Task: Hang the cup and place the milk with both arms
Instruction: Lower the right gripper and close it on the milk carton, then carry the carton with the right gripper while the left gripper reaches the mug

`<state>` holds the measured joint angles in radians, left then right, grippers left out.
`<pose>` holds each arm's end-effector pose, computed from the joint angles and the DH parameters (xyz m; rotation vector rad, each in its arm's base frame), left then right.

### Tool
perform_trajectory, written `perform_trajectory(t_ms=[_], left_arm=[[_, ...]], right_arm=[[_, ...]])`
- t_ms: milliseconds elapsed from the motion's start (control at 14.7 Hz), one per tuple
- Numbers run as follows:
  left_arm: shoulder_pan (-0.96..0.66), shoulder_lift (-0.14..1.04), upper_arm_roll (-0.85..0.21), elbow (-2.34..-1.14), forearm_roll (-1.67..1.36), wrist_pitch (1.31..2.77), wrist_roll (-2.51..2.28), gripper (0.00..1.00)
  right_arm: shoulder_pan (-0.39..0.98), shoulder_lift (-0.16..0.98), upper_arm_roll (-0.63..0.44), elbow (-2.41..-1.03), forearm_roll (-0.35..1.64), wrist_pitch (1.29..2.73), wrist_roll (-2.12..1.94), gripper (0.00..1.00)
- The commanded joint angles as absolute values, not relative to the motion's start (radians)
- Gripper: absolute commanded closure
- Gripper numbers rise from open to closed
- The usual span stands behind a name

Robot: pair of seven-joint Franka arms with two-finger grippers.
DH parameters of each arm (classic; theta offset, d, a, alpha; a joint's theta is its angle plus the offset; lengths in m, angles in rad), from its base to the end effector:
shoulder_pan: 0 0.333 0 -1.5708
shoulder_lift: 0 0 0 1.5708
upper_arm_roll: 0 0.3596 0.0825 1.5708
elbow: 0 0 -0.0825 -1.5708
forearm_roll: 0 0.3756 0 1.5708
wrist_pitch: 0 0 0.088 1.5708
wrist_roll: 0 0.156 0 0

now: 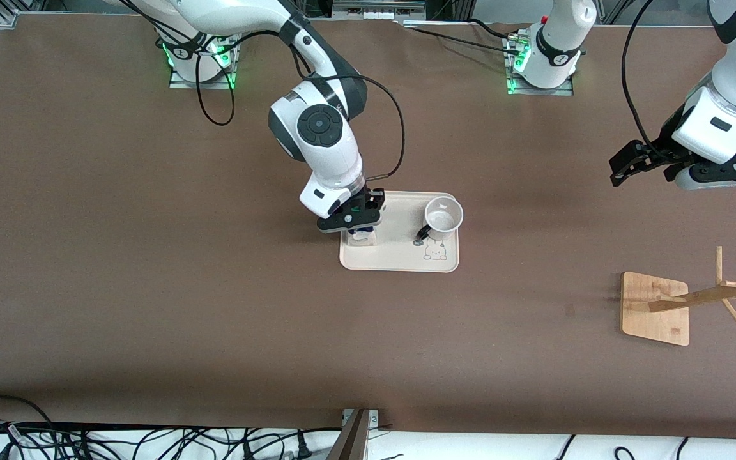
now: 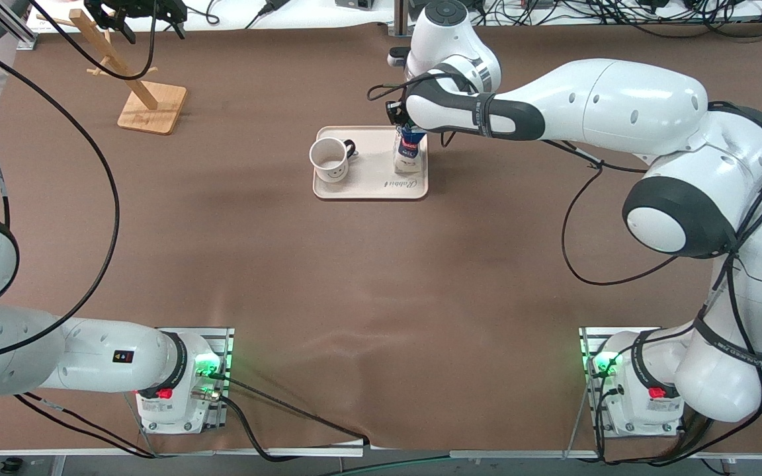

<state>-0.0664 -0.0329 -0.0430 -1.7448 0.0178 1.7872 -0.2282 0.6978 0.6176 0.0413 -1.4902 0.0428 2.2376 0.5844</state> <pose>0.5505 -0.0584 0.5750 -3.1280 -0.1810 -0.1213 0.5543 0.5021 0.3143 -3.0081 -0.1826 -0.1005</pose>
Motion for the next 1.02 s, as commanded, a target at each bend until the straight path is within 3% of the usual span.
perform_trajectory(t_ms=[0, 271, 611, 814, 950], left_arm=[[-0.069, -0.017, -0.049, -1.71, 0.032, 1.772, -0.215, 0.0], [-0.072, -0.015, -0.086, -1.703, 0.035, 1.769, -0.226, 0.0], [-0.078, 0.063, -0.097, -1.655, 0.023, 1.77, -0.213, 0.0], [-0.092, 0.126, -0.11, -1.643, 0.038, 1.781, -0.213, 0.0], [-0.11, 0.132, -0.132, -1.641, 0.043, 1.782, -0.215, 0.0]], right_arm=[[0.709, 0.611, 0.031, -1.488, 0.031, 2.23, 0.583, 0.63], [0.709, 0.557, 0.026, -1.486, -0.009, 2.156, 0.581, 0.63], [0.707, 0.399, 0.018, -1.486, -0.031, 1.962, 0.586, 0.63], [0.706, 0.316, -0.047, -1.489, -0.072, 1.84, 0.584, 0.63], [0.706, 0.256, -0.151, -1.488, -0.086, 1.737, 0.482, 0.63]])
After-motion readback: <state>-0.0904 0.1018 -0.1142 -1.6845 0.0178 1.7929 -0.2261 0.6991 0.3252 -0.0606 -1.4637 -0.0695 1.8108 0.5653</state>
